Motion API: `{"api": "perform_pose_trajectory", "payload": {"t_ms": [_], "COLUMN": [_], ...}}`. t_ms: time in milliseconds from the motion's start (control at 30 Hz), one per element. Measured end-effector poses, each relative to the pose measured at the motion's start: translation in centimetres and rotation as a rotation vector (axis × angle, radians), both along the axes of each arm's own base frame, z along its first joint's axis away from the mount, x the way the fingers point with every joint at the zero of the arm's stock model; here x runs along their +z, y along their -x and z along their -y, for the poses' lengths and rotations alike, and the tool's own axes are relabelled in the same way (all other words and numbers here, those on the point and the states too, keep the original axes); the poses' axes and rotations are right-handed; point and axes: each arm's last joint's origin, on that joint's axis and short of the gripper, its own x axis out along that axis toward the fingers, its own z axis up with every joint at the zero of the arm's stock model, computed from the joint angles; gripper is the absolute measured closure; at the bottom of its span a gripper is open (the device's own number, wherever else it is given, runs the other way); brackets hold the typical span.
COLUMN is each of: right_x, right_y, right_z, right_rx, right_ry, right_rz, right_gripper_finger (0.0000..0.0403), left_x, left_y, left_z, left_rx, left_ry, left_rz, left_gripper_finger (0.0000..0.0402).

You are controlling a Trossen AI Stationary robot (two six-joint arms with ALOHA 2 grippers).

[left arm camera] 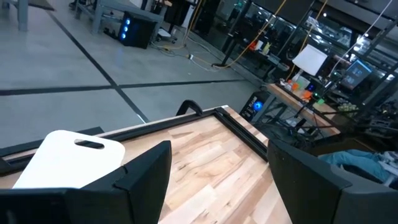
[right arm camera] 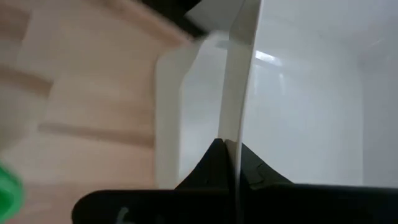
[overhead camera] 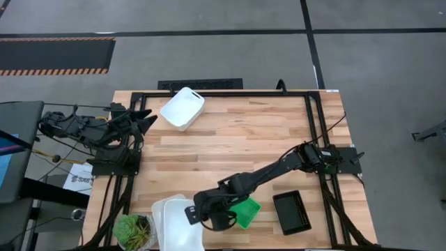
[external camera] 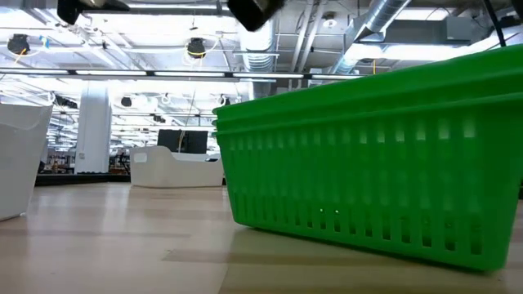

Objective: Stack baskets by color
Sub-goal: Stack the middle white bin on the bottom white bin

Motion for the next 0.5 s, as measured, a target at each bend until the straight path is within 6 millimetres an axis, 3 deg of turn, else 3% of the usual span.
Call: {"api": "perform_pose_trajectory", "payload": {"t_ms": [133,500], "right_x": [0.4,0.6], "right_y": [-0.1,-0.6], "right_z": [-0.6,0.5], "right_rx": [0.057,0.154], "right_ry": [-0.051,-0.062], "right_rz": [0.040,0.077], "right_gripper_finger": [0.0396,0.0393], "left_x": [0.0,0.0], "left_y": [0.0,0.0], "left_z": [0.0,0.0], "left_rx": [0.005,0.013], "left_ry": [0.027,0.073], "left_rz": [0.018,0.050], "left_gripper_finger": [0.0148,0.0148]}}
